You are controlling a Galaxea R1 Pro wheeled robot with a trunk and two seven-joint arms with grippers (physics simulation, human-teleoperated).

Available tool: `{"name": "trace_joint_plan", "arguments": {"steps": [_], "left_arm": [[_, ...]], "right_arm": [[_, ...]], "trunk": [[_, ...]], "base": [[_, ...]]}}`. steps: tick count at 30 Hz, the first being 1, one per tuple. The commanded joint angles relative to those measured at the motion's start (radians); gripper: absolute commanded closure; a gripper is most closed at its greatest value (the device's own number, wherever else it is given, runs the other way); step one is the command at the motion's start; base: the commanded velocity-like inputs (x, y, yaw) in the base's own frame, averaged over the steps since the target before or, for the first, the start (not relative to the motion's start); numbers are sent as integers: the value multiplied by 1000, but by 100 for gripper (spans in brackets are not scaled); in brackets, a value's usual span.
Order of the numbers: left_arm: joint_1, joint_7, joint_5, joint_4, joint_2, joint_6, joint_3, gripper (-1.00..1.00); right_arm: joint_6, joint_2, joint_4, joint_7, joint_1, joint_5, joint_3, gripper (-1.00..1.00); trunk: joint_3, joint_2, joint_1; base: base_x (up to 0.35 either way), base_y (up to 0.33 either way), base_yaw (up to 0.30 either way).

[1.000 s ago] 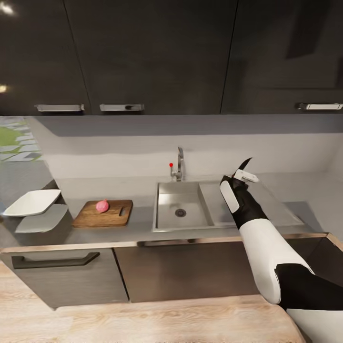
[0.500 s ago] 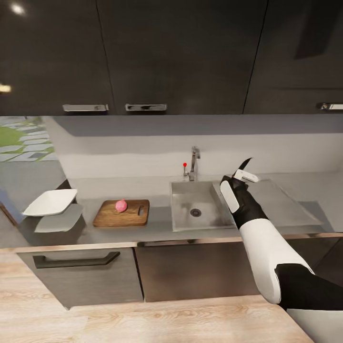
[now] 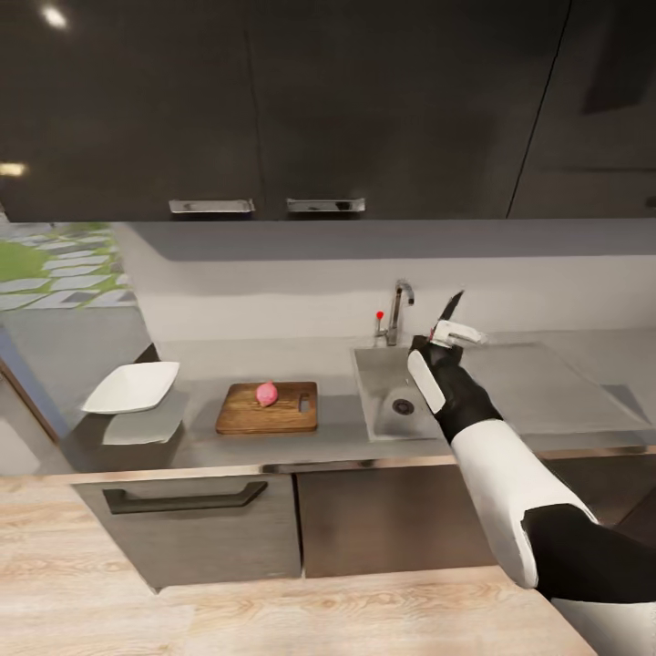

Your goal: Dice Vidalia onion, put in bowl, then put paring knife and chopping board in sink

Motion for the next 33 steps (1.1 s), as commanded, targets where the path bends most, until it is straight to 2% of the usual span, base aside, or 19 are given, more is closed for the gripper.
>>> {"name": "trace_joint_plan", "arguments": {"steps": [1, 2, 3, 4, 5, 7, 8, 10, 14, 16, 19, 25, 30, 33], "left_arm": [[0, -9, 9, -1, -1, 0, 3, -100], [0, -9, 9, -1, -2, 0, 2, -100], [0, -9, 9, -1, -2, 0, 3, -100], [0, -9, 9, 1, -2, 0, 3, -100], [0, -9, 9, 2, -2, 0, 3, -100], [0, -9, 9, 5, -2, 0, 2, -100], [0, -9, 9, 6, -2, 0, 2, -100], [0, -9, 9, 8, -2, 0, 2, -100], [0, -9, 9, 8, -2, 0, 3, -100], [0, -9, 9, 7, -2, -1, 3, -100], [0, -9, 8, 7, -2, -1, 3, -100], [0, -8, 8, 6, -2, -1, 3, -100], [0, -7, 9, 5, -2, -1, 4, -100], [0, -7, 9, 5, -2, -1, 4, -100]], "right_arm": [[4, 0, -1, -7, 3, 9, 63, 100], [2, 0, -1, -7, 8, 22, 123, 100], [2, 0, 0, -7, 10, 27, 152, 100], [1, 0, -1, -8, 15, 40, 295, 100], [1, 0, -1, -8, 15, 41, 323, 100], [1, 0, -1, -9, 16, 44, 425, 100], [1, 0, -1, -11, 17, 46, 490, 100], [1, 0, -1, -14, 17, 47, 555, 100], [5, 0, -1, -15, 17, 48, 631, 100], [9, 1, -1, -16, 17, 47, 715, 100], [12, 1, -1, -16, 17, 47, 783, 100], [45, -1, 17, -14, 17, 48, 867, 100], [59, -2, 26, -11, 17, 48, 905, 100], [63, -1, 32, -9, 17, 47, 971, 100]], "trunk": [[-2, -2, 1], [-2, -2, 1], [-2, -2, 1], [-2, -2, 1], [-2, -2, 1], [-2, -2, 1], [-2, -2, 1], [-2, -2, 1], [-2, -2, 1], [-2, -2, 1], [-2, -2, 1], [-2, -2, 1], [-2, -2, 1], [-2, -2, 1]], "base": [[0, 301, 0], [0, 301, 0], [0, 301, 0], [0, 299, 0], [0, 290, 0], [0, 272, 0], [0, 215, 0], [0, 128, 0], [0, 47, 0], [0, 11, 0], [0, 5, 0], [0, 1, 0], [0, 0, 0], [0, 0, 0]]}}
